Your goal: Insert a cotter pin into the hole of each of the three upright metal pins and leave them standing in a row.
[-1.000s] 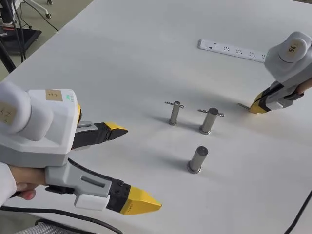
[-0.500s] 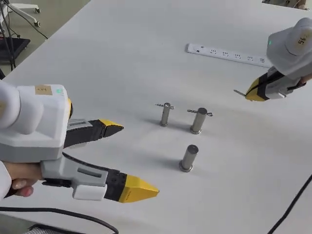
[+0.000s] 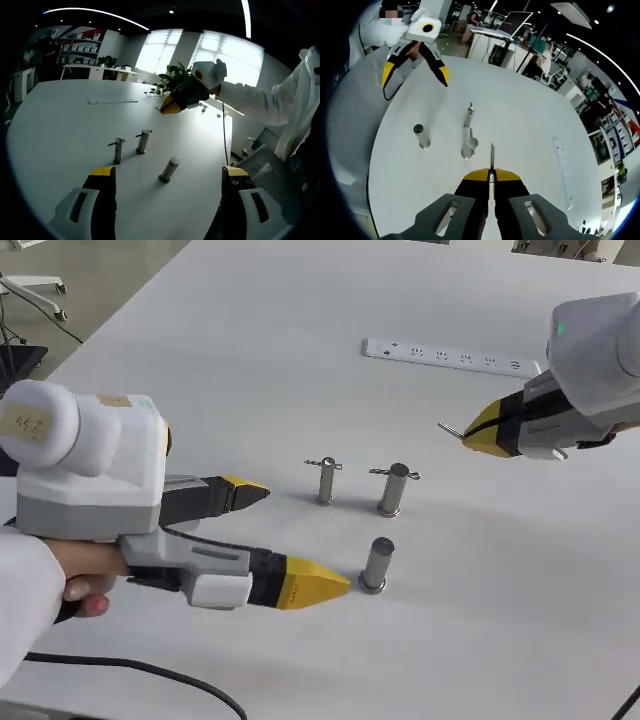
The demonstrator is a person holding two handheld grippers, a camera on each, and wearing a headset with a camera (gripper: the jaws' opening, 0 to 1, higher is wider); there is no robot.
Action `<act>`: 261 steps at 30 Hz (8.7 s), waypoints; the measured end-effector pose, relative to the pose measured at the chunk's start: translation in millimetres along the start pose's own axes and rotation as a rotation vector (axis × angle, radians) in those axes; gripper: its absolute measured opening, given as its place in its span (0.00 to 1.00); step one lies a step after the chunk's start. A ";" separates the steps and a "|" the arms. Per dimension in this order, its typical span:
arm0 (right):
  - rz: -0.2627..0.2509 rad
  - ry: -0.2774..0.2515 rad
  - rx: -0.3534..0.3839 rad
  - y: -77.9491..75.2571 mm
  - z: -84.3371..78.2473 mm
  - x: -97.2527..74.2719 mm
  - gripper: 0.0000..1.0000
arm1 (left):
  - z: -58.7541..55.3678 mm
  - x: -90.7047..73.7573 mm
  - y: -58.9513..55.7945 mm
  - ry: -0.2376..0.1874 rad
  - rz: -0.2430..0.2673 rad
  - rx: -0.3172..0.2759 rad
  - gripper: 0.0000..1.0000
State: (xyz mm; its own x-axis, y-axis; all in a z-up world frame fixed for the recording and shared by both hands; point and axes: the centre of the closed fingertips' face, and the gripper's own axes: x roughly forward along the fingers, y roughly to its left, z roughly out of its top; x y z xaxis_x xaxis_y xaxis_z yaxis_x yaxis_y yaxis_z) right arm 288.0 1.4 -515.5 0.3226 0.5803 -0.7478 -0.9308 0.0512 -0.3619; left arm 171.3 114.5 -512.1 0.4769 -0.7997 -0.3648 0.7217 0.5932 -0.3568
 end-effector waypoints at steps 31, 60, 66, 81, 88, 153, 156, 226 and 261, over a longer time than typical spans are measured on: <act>0.033 -0.138 -0.106 85.1 53.1 -10.5 0.00 | 27.9 60.4 -22.1 -0.020 -0.101 -0.229 0.25; 0.048 -0.136 -0.128 101.4 55.9 -11.5 0.00 | 14.4 64.4 -35.0 0.049 -0.171 -0.358 0.01; 0.049 -0.129 -0.145 103.5 55.2 -10.9 0.00 | 11.8 64.5 -35.6 0.059 -0.158 -0.369 0.01; 0.060 -0.157 -0.081 102.3 49.6 -9.1 0.19 | 11.4 60.0 -33.6 0.072 -0.149 -0.238 0.00; 0.136 -0.206 0.095 108.5 41.7 -8.2 0.17 | 19.9 51.7 -43.3 0.041 -0.171 0.014 0.00; 0.306 -0.205 0.115 151.5 45.9 -17.1 0.00 | -14.1 50.3 -71.6 0.165 -0.344 0.553 0.01; 0.287 -0.201 0.124 146.2 41.6 -15.7 0.00 | -13.0 51.0 -65.7 0.159 -0.318 0.555 0.10; 0.282 -0.128 0.156 123.2 14.7 21.5 0.00 | -54.6 85.2 -2.1 0.182 -0.116 0.374 0.11; 0.323 -0.128 0.117 133.0 30.3 37.5 0.00 | -57.4 85.1 -3.6 0.179 -0.127 0.345 0.12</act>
State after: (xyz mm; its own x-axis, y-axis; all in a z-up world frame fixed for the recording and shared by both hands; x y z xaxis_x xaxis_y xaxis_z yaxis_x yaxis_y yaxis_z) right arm 171.1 54.7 -574.8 -0.0082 0.6783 -0.7347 -0.9969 -0.0627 -0.0468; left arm 180.4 49.7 -591.2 0.3000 -0.8178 -0.4911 0.9097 0.4002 -0.1106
